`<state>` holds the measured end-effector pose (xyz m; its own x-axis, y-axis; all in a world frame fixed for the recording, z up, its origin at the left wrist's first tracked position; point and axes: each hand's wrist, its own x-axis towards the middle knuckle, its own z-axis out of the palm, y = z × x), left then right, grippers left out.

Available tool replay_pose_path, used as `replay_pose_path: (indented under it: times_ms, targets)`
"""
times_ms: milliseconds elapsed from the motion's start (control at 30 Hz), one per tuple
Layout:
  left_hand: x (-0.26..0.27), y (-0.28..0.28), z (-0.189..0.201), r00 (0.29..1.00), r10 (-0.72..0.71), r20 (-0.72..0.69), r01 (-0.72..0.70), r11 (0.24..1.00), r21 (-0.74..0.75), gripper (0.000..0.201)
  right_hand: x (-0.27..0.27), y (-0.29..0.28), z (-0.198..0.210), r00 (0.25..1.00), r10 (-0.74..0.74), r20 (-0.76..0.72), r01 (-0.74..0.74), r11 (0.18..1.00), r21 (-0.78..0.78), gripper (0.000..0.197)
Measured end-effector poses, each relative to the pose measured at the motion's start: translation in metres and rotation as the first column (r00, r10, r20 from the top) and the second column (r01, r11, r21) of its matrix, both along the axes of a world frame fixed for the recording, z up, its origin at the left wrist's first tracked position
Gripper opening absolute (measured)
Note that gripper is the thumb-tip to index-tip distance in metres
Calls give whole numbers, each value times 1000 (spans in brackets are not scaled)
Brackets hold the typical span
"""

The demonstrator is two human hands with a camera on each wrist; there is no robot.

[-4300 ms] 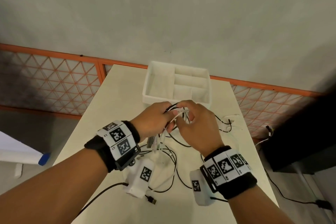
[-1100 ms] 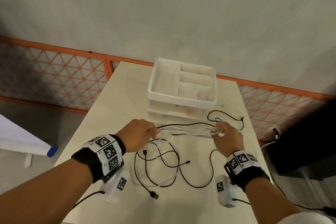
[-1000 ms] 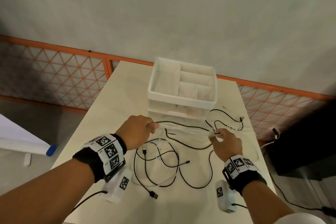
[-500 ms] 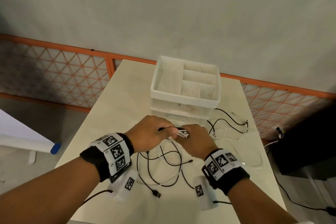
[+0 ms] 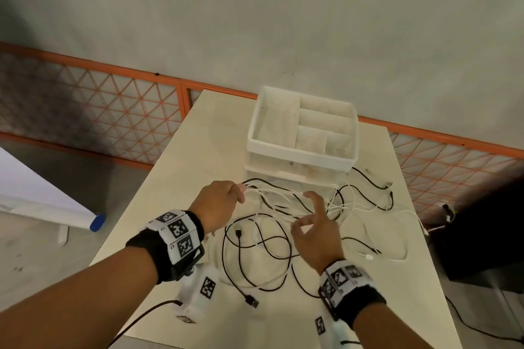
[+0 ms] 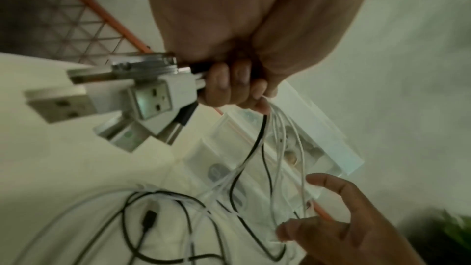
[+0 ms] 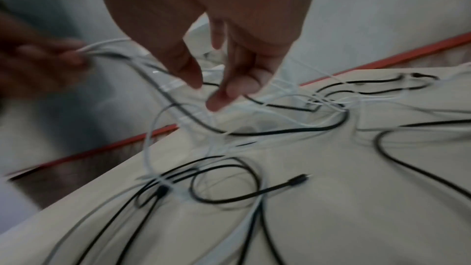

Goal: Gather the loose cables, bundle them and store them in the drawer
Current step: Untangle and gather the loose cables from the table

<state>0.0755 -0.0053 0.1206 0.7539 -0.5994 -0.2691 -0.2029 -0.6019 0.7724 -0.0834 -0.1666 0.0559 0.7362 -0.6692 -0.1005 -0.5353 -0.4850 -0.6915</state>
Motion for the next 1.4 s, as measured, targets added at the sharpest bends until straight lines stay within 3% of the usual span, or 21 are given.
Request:
replay_pose_path:
  times_ms: [100, 167, 333, 400, 467, 533, 600, 667, 733, 800, 867, 933, 1033, 1100, 1200, 1333, 1400]
  targets:
    - [0, -7, 10, 997, 31, -70, -38, 995, -92, 37, 12, 25, -3, 991, 130, 41, -132, 991, 36, 30]
    - [0, -11, 17, 997, 18, -72, -27, 993, -115, 38, 22, 33, -3, 985, 159, 69, -165, 983, 81, 32]
    - [8, -13, 18, 976, 184, -118, -195, 976, -92, 40, 30, 42, 5, 958, 64, 281, -104, 986, 128, 75]
    - [11, -9, 13, 970, 200, -136, -209, 977, -53, 41, 29, 39, 9, 940, 74, 333, -111, 989, 96, 69]
    - [11, -5, 9, 983, 156, -99, -158, 987, -13, 43, 28, 35, 10, 922, 154, 355, -174, 984, 26, 41]
    - [9, -5, 9, 990, 107, -97, -110, 993, -31, 41, 31, 34, 8, 927, 277, 254, -281, 959, -19, 11]
    - [5, -7, 12, 987, 43, -158, -62, 991, -120, 35, 35, 34, 1, 954, 297, 35, -296, 955, -31, 15]
    - [0, -11, 17, 982, -25, -185, -9, 984, -181, 32, 39, 35, -4, 961, 264, -82, -253, 959, 131, 30]
    - [-2, -13, 19, 981, -58, -186, 17, 977, -214, 30, 45, 41, -5, 967, 253, -26, -217, 871, 441, 50]
    - [0, -14, 20, 987, -49, -151, 15, 976, -217, 29, 51, 46, -3, 975, 215, 46, -203, 798, 568, 59]
    - [3, -13, 17, 996, -23, -87, 7, 982, -188, 29, 55, 47, 10, 976, 200, 85, -214, 827, 519, 42]
    - [6, -11, 16, 997, 7, -81, -22, 981, -195, 29, 56, 41, 36, 955, 271, 117, -295, 881, 370, 20]
    - [2, -11, 20, 963, -22, -270, -67, 946, -318, 21, 51, 24, 93, 895, 407, 185, -431, 894, 121, 23]
    - [-3, -15, 22, 947, -68, -314, -54, 929, -365, 22, 48, 9, 125, 892, 340, 298, -364, 931, 25, 27]
    - [-6, -20, 16, 937, -101, -336, -40, 921, -387, 29, 40, -14, 149, 844, 169, 510, -214, 976, 31, 25]
    - [-10, -19, 7, 911, -148, -386, 18, 947, -320, 24, 28, -34, 153, 807, 86, 585, -86, 996, -28, 33]
    - [-9, -18, 6, 910, -141, -390, 39, 965, -258, 24, 24, -48, 145, 815, -24, 579, 62, 997, -46, 28]
